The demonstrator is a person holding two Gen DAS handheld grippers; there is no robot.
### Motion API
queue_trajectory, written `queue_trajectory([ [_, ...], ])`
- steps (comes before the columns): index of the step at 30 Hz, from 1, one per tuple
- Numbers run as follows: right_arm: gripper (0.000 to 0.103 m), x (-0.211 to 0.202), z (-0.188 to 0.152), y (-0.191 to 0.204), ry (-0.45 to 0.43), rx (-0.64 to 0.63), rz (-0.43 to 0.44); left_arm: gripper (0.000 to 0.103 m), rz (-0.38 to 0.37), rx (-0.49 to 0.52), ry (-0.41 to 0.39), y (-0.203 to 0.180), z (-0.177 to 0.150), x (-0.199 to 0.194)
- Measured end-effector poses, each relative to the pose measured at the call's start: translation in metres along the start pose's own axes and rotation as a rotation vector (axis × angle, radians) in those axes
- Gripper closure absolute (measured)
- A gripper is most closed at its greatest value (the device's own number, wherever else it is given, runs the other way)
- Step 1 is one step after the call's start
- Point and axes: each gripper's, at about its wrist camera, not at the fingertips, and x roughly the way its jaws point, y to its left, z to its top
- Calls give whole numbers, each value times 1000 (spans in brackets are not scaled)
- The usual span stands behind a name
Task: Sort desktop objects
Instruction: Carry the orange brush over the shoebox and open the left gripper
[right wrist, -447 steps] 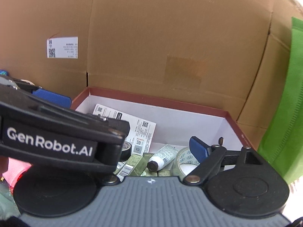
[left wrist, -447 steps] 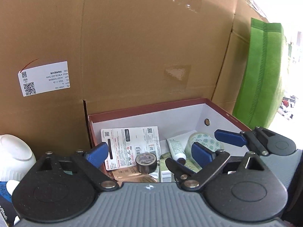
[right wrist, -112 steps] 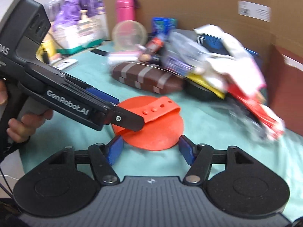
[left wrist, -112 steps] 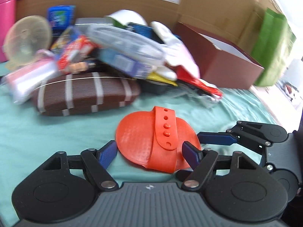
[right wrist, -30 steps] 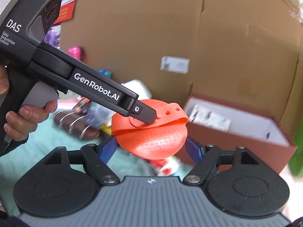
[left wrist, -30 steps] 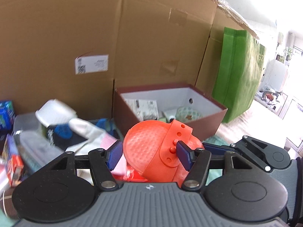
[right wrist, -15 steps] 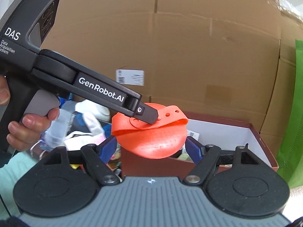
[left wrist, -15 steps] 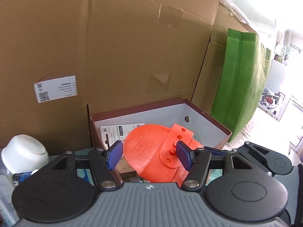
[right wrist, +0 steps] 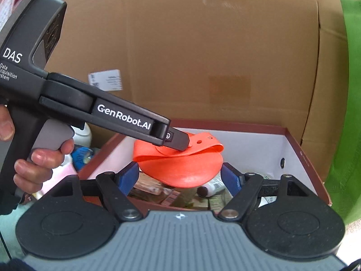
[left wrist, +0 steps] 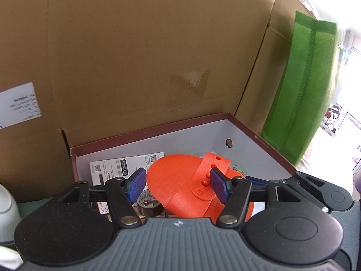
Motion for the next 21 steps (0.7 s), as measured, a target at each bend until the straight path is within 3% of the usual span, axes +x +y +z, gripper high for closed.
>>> queue_trajectory([
  [8, 26, 33, -6, -25, 78, 62, -3, 39, -5, -13, 70, 6, 2, 41],
  [10, 25, 39, -8, -28, 94, 71, -6, 34, -13, -19, 77, 9, 5, 46],
  [14, 25, 42, -9, -28, 108, 85, 9, 14, -50, -23, 111, 12, 4, 48],
  [17, 16, 39, -10, -27, 81, 64, -6, 12, -69, -39, 84, 15, 2, 40],
  [21, 15, 30, -13, -24, 54, 70, -20, 9, -50, -77, 19, 20, 0, 25],
])
